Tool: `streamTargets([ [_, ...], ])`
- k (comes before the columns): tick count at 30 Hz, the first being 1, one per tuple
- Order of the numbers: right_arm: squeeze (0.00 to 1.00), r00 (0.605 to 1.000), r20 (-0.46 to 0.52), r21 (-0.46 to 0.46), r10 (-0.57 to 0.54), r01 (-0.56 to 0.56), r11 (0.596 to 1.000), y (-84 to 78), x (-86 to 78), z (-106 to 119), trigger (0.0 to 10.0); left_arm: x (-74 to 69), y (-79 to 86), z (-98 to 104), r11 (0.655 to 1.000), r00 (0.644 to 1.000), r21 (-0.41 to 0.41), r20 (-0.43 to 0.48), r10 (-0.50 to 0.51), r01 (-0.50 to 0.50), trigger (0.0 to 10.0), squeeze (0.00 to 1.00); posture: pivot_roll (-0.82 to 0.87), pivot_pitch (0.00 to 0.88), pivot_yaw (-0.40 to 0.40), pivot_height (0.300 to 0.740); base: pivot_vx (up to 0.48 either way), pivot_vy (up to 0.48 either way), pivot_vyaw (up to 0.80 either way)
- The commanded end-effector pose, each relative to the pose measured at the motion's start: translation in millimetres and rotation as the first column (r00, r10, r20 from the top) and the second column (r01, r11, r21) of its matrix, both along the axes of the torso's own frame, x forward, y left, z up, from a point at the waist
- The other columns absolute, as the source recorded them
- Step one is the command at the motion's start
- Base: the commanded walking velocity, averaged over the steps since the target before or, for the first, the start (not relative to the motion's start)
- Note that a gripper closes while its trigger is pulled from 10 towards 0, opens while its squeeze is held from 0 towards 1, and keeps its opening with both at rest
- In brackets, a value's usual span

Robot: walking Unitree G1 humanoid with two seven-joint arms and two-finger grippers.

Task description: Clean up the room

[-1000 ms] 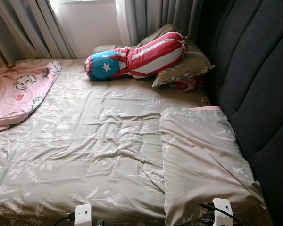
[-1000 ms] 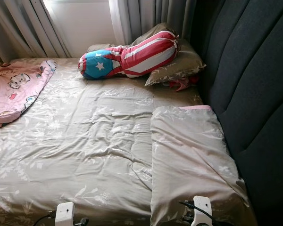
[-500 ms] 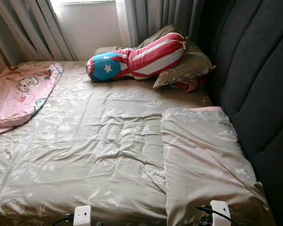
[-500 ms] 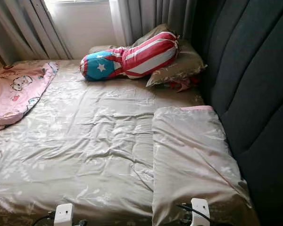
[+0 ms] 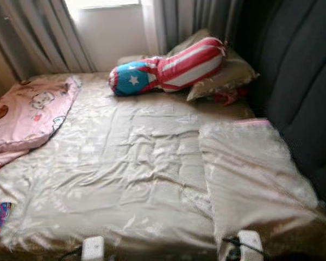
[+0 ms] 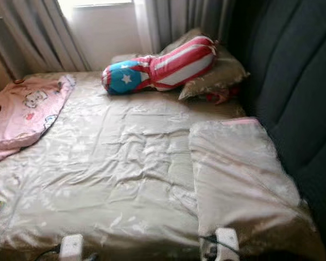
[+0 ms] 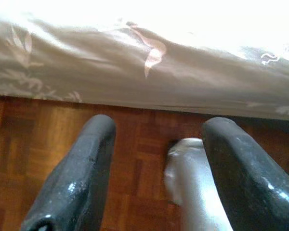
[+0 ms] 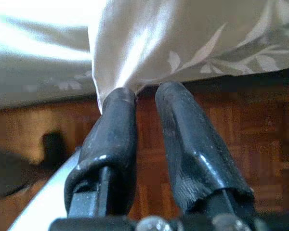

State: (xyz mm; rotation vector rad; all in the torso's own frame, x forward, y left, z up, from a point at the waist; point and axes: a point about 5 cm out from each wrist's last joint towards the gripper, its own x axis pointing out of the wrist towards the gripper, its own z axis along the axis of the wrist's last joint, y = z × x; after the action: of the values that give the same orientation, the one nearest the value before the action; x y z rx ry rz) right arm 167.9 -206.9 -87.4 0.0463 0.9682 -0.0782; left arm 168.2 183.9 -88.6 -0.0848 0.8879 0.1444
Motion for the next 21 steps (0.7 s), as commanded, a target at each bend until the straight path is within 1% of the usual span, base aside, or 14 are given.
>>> streamTargets([
  [1, 0.00, 1.000, 0.005, 0.019, 0.019, -0.019, 1.000, 10.5, 4.6, 0.2, 10.0, 0.9, 12.0, 1.8, 0.999, 1.000, 0.034, -0.004, 0.005, -0.005, 10.0, 0.00, -0.12, 0.000, 0.042, 0.740, 0.000, 0.480, 0.00],
  [21, 0.00, 0.999, 0.005, 0.012, 0.043, -0.043, 0.999, 13.4, 8.5, 1.4, 10.0, 5.0, 13.3, 3.5, 0.999, 1.000, 0.034, 0.001, 0.008, -0.008, 10.0, 0.00, -0.12, 0.000, 0.040, 0.740, 0.000, 0.479, 0.00],
])
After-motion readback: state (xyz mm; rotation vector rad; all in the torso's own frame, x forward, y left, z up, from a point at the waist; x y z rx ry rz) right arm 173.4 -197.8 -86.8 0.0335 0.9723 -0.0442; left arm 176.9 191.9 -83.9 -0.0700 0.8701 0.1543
